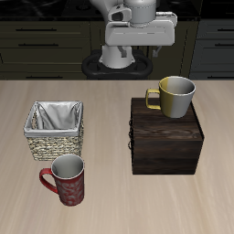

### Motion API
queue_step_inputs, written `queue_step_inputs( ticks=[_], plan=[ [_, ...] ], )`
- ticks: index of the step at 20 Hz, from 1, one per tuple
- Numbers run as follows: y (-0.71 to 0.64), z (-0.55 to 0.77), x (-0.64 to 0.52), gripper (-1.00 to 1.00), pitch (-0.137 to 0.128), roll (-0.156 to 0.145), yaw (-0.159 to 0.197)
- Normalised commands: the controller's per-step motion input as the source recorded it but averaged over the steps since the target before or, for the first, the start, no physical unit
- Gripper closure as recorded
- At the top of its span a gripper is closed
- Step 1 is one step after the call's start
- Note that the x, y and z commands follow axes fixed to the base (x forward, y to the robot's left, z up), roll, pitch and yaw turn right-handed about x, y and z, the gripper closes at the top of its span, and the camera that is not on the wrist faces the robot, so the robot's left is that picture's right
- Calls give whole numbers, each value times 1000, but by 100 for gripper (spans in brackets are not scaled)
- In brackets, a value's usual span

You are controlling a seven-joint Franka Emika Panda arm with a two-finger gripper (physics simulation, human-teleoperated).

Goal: Place the white and yellow mug in the basket

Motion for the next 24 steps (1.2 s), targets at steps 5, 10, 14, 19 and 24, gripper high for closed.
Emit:
queue_step_inputs(
  ticks=[5, 10, 14, 19, 24],
  plan=[
    [354, 82, 132, -100, -5, 31, -4],
    [313, 50, 71, -100, 0, 41, 0],
    [335, 115, 121, -100, -51, 44, 7],
    [56, 80, 159, -100, -24, -2, -22],
    [-9, -32, 208, -100, -14, 2, -18]
  ],
)
